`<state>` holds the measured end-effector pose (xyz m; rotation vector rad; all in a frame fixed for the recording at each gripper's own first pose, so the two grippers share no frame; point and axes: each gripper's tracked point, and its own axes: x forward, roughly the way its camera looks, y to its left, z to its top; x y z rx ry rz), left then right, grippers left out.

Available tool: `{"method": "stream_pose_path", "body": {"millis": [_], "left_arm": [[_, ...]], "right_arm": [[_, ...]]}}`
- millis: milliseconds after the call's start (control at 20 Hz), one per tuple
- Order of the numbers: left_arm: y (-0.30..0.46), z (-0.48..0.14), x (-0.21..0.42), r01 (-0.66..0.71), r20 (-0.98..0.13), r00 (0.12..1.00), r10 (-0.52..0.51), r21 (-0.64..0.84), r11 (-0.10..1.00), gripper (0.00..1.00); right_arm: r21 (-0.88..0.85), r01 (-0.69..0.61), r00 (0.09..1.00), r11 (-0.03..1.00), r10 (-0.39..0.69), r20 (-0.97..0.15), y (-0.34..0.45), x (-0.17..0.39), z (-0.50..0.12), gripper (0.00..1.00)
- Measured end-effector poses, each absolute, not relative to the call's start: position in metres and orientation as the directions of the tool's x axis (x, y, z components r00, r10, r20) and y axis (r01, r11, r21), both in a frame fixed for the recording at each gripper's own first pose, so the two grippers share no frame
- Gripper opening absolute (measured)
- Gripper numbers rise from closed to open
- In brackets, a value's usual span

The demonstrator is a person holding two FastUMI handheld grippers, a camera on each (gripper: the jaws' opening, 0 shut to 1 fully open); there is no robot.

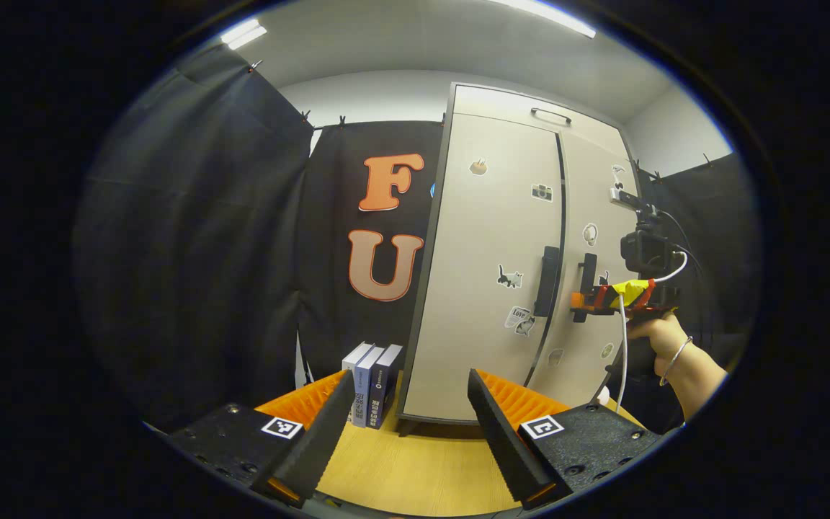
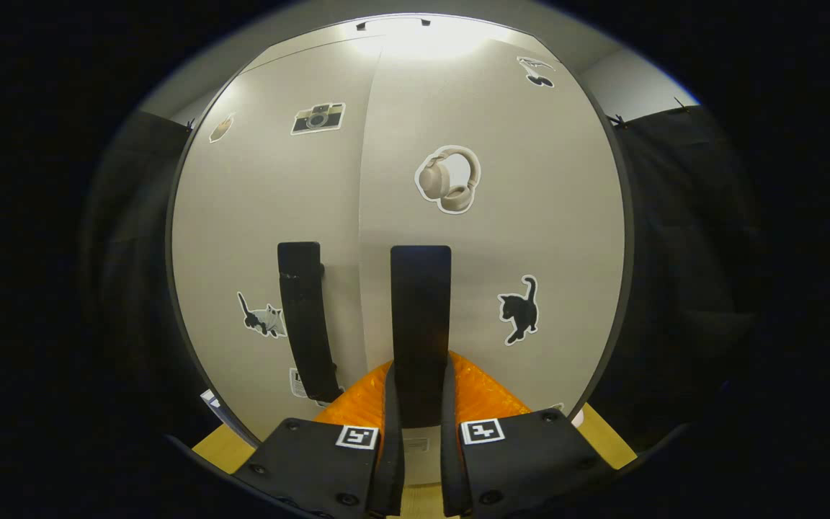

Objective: Open the right door of the double-door shoe cabinet with the right hand, and open the left door with the left hand.

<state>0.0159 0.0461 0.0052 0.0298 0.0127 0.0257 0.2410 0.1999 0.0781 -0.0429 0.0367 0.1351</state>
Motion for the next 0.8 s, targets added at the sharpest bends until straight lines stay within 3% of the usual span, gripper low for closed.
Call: {"method": "stream_pose_path", "body": {"millis": [100,200,400,800], "left_arm": [[0.045,0.007,0.011,-0.027,-0.008,1.0,0.027,0.026,0.999,0.95],[0.043,0.008,0.007,-0.03,-0.008,1.0,0.03,0.027,0.999,0.95],[0.038,0.011,0.001,-0.031,-0.003,1.0,0.031,0.023,0.999,0.92],[0.013,0.014,-0.006,-0.01,0.009,1.0,0.01,0.033,0.999,0.95]], "right_arm": [[-0.068,-0.133,0.991,0.989,0.131,-0.025,0.197,0.236,0.083,0.29],[-0.039,-0.15,0.988,0.988,0.148,-0.042,0.195,0.231,0.079,0.2],[-0.046,-0.167,0.985,0.985,0.165,-0.054,0.187,0.221,0.08,0.2],[-0.032,-0.217,0.975,0.976,0.215,-0.062,0.169,0.2,0.08,0.2]]}}
